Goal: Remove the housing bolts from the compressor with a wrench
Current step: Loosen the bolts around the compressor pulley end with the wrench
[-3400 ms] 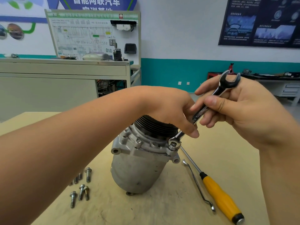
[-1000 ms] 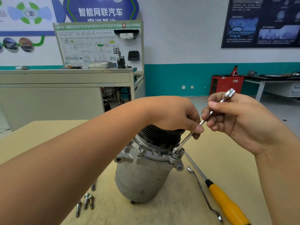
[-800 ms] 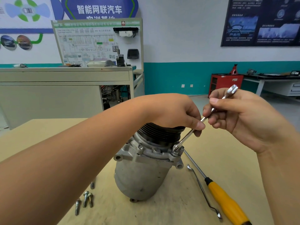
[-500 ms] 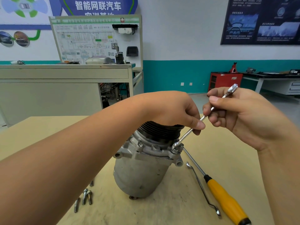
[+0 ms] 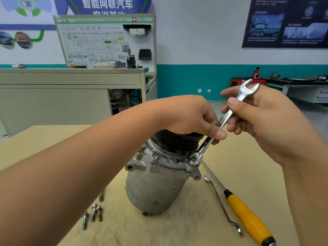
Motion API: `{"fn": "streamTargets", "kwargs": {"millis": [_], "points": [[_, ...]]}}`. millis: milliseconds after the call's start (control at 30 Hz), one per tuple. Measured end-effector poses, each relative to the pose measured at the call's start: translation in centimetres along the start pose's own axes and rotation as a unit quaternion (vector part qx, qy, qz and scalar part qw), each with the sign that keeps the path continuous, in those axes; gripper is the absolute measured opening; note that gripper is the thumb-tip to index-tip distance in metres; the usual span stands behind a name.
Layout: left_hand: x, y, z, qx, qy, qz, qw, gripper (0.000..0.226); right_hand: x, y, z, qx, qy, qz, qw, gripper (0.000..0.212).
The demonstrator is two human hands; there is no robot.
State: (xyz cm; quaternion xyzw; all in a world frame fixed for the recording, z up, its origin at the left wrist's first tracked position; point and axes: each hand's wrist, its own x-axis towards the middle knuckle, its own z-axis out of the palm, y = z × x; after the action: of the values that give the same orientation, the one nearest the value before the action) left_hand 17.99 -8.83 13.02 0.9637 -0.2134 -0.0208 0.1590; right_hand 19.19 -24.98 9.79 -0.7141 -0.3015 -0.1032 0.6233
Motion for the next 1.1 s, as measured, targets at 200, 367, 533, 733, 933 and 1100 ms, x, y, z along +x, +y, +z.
{"fn": "streamTargets", "kwargs": {"millis": [200, 367, 533, 733, 933, 1100], "points": [[0.6, -0.1, 0.5, 0.027, 0.017, -0.009, 0.999, 0.041, -0.2, -0.3, 1.1, -0.097, 0.011, -0.080, 0.992, 0.022], [-0.4, -0.1, -0.1, -0.041, 0.031, -0.002, 0.999, 0.030, -0.4, -1.0, 0.8, -0.052, 0.015, -0.106, 0.993, 0.023], [-1.0, 0.3, -0.2, -0.056, 0.028, -0.006, 0.998, 0.035, -0.6, -1.2, 0.8, -0.006, -0.021, -0.108, 0.994, 0.017], [-0.8, 0.2, -0.2, -0.063, 0.037, -0.024, 0.997, 0.041, -0.7, -1.3, 0.7, 0.041, -0.051, -0.104, 0.992, 0.017], [-0.9, 0.1, -0.1, -0.057, 0.042, -0.014, 0.997, 0.028, -0.5, -0.8, 0.8, 0.060, -0.056, -0.107, 0.991, 0.014], [-0.9, 0.2, -0.1, -0.054, 0.043, -0.011, 0.998, 0.028, -0.5, -0.9, 0.9, 0.071, -0.059, -0.109, 0.990, 0.012]]}}
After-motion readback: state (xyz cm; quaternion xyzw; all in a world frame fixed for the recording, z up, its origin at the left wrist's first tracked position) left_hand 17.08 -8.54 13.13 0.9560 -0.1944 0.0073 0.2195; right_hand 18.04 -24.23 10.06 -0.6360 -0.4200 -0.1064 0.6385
